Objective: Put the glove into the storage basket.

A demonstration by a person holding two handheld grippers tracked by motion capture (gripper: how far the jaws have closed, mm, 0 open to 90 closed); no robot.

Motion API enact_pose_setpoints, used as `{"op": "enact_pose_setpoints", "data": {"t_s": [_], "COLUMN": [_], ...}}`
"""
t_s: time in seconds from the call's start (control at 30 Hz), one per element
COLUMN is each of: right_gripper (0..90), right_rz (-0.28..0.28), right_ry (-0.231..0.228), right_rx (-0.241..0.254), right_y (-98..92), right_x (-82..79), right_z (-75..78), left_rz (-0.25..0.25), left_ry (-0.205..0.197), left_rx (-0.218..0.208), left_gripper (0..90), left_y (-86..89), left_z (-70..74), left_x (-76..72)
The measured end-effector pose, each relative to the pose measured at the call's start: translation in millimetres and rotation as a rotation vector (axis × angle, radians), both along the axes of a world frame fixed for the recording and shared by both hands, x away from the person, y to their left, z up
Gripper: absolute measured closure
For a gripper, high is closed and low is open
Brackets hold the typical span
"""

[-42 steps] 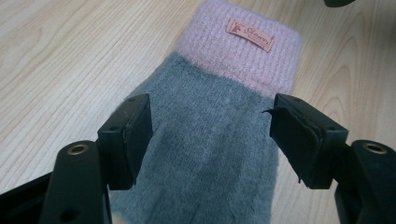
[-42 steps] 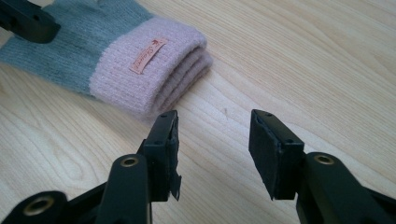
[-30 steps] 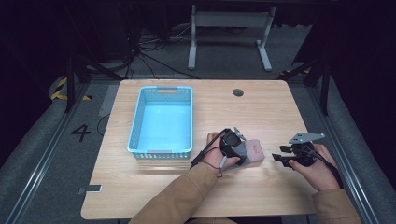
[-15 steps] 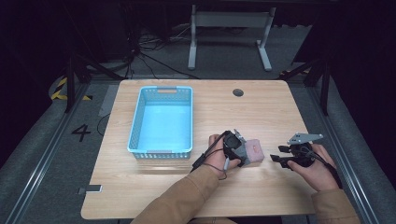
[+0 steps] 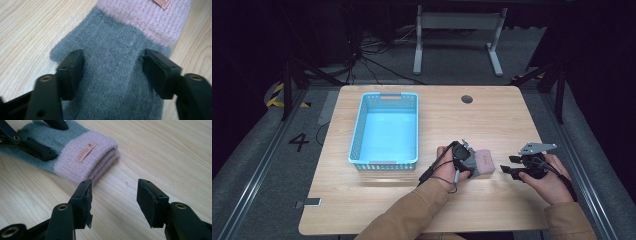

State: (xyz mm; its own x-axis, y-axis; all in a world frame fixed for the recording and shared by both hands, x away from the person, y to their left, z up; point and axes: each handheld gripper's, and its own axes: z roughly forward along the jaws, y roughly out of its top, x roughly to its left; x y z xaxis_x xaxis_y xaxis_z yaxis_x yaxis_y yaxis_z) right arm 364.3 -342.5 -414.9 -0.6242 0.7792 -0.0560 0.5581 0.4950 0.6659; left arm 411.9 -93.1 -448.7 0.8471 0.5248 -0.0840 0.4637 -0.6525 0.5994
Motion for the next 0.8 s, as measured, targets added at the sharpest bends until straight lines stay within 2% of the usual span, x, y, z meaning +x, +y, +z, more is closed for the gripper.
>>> {"op": "enact_pose_setpoints", "data": {"t_s": [0.03, 0.1, 0.2, 0.3, 0.4, 0.47, 0.63, 0.8], "right_gripper": [47.1, 47.2, 47.4, 47.6, 47.6, 47.8, 47.9, 47.8], "right_rz": [0.0, 0.002, 0.002, 0.002, 0.006, 0.011, 0.011, 0.011], "right_ry": [0.0, 0.0, -0.001, -0.001, 0.001, 0.0, 0.001, -0.002], "right_rx": [0.0, -0.001, 0.0, 0.0, 0.002, 0.001, 0.006, 0.01], "right_y": [0.0, -0.5, -1.2, -1.3, -0.8, -0.5, -0.3, 1.2], "right_x": [0.1, 0.4, 0.6, 1.2, 1.9, 2.6, 4.6, 6.0], "right_z": [-0.2, -0.4, -0.4, -0.6, -1.1, -1.4, -1.6, -0.8], "left_rz": [-0.008, -0.015, -0.025, -0.041, -0.044, -0.05, -0.075, -0.126], "left_ry": [0.006, 0.015, 0.032, 0.018, 0.024, 0.032, 0.019, -0.008], "left_rx": [-0.001, -0.007, -0.025, -0.046, -0.077, -0.075, -0.086, -0.095], "left_gripper": [45.8, 55.2, 62.1, 66.0, 68.1, 68.6, 69.0, 68.9], "left_y": [-0.7, -1.1, 0.1, 2.2, 7.9, 10.7, 19.9, 31.4], "left_z": [0.7, 1.3, 1.0, -0.6, -1.3, 1.1, 12.6, 26.2], "left_x": [-1.2, -2.3, -2.5, -4.1, -4.9, -5.2, -7.2, -10.2]}}
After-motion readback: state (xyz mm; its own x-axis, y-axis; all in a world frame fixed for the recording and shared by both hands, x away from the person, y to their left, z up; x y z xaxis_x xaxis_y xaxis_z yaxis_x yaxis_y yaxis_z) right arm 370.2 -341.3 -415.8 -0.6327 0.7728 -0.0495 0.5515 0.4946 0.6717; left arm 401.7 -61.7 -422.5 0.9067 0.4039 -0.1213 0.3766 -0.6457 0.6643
